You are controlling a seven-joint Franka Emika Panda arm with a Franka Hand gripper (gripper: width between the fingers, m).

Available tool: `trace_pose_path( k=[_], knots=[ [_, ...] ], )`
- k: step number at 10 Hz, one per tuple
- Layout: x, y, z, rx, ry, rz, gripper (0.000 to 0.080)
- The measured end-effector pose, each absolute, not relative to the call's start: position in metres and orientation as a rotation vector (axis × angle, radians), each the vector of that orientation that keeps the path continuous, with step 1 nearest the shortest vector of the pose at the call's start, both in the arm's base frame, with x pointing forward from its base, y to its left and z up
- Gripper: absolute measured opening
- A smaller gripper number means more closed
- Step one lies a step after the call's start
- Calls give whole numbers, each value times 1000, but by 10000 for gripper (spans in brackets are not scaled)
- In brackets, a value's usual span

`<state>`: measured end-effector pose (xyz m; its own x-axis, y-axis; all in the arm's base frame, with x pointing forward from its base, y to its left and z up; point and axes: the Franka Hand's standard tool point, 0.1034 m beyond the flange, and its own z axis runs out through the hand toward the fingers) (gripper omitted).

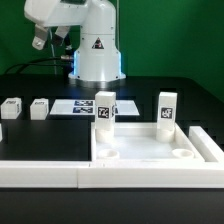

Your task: Assemble square table

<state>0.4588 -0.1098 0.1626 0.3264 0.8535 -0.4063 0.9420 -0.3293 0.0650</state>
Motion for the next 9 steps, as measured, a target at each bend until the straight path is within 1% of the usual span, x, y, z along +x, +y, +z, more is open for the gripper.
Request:
trace_pose_path(
  k=[2,4,5,6,7,9],
  knots=[
    [458,-111,162,2408,1429,-403,649],
    [439,-140,147,2628,955,-392,649],
    [434,-145,137,2714,743,-442,649],
    [433,-145,130,2808,526,-551,649],
    [445,-145,127,2829,461,-564,649],
    [446,-133,118,2915,255,-552,649]
  ],
)
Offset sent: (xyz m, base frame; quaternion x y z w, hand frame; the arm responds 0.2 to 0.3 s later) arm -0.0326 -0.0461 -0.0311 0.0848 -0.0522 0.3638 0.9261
